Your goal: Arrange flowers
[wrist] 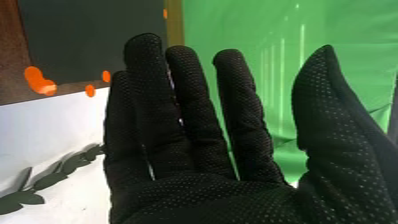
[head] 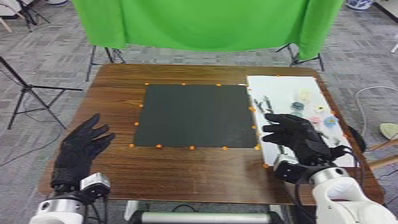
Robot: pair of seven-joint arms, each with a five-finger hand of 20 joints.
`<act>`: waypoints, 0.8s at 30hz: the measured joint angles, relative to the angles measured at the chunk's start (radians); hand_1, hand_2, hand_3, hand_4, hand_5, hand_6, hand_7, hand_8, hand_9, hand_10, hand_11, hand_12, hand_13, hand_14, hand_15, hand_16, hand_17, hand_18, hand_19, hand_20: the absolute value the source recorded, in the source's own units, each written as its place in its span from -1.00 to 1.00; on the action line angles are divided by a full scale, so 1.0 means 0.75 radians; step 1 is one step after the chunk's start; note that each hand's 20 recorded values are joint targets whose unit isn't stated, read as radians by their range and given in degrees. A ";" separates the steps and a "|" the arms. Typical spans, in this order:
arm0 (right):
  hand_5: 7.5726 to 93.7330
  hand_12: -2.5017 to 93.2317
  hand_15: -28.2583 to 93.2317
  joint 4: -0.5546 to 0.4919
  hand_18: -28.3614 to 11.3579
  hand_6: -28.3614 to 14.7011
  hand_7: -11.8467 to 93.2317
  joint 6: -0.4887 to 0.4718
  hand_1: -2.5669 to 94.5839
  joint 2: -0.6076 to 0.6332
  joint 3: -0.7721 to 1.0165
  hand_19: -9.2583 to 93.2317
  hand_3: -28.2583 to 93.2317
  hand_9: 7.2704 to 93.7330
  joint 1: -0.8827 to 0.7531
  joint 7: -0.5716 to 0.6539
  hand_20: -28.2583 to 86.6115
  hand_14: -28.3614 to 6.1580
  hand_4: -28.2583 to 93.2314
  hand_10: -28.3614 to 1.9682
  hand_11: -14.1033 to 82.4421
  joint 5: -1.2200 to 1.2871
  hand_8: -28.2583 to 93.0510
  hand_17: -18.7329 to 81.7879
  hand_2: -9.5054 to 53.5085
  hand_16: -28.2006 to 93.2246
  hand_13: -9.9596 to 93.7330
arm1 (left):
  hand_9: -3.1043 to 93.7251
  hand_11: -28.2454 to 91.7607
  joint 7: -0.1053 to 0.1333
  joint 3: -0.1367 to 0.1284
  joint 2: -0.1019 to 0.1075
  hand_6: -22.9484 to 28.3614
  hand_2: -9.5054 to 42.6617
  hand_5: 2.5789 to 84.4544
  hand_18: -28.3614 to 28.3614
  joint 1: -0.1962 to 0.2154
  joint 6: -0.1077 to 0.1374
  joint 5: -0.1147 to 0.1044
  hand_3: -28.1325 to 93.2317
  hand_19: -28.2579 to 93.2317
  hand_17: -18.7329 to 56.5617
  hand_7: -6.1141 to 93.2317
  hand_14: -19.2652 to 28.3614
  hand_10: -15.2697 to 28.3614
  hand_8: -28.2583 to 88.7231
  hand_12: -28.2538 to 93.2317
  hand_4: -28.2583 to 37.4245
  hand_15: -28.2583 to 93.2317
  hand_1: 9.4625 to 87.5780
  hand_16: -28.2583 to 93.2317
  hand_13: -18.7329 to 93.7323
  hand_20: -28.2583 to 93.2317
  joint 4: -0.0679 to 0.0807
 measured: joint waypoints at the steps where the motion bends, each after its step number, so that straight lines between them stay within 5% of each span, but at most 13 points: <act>1: 0.03 -0.69 0.31 0.000 -0.59 0.23 -0.03 0.000 -0.42 0.000 0.000 0.38 0.93 0.23 0.000 0.000 -0.17 -0.33 -0.98 -0.30 -0.19 0.000 -0.92 -0.30 -0.69 -0.39 0.24 | -0.27 -0.09 0.000 0.000 0.000 0.22 -0.39 -0.23 0.84 0.000 0.000 0.000 0.81 0.54 -0.70 -0.60 0.89 0.56 -0.69 -0.40 -0.71 0.27 -0.60 -0.70 -0.21 -0.63 0.000; 10: 0.04 -0.67 0.36 0.000 -0.58 0.21 -0.03 0.000 -0.41 0.000 0.000 0.40 0.93 0.26 0.000 0.004 -0.17 -0.30 -0.99 -0.30 -0.13 -0.003 -0.92 -0.29 -0.69 -0.37 0.26 | -0.27 -0.09 -0.002 0.000 -0.004 0.23 -0.38 -0.23 0.84 0.001 -0.001 0.000 0.81 0.54 -0.70 -0.60 0.88 0.56 -0.69 -0.40 -0.71 0.27 -0.60 -0.69 -0.21 -0.63 0.000; 16: 0.06 -0.59 0.76 -0.002 -0.61 0.11 -0.04 0.002 -0.38 -0.001 -0.003 0.67 0.91 0.25 0.002 0.052 -0.08 -0.15 -0.98 -0.31 0.29 -0.092 -0.90 -0.17 -0.77 -0.31 0.34 | -0.27 -0.09 -0.003 -0.002 -0.004 0.22 -0.38 -0.23 0.84 0.002 0.000 0.000 0.80 0.54 -0.70 -0.60 0.88 0.57 -0.69 -0.40 -0.71 0.27 -0.60 -0.69 -0.21 -0.63 0.000; 24: 0.19 -0.54 0.88 -0.027 -0.70 0.00 -0.01 0.295 -0.32 0.086 -0.202 0.86 0.88 0.32 0.103 0.492 -0.08 0.00 -0.98 -0.31 0.52 -0.603 -0.89 0.00 -0.92 -0.28 0.45 | -0.27 -0.09 -0.006 -0.002 -0.006 0.23 -0.38 -0.23 0.84 0.002 0.000 0.001 0.81 0.54 -0.70 -0.60 0.89 0.57 -0.69 -0.40 -0.71 0.27 -0.61 -0.69 -0.21 -0.63 -0.001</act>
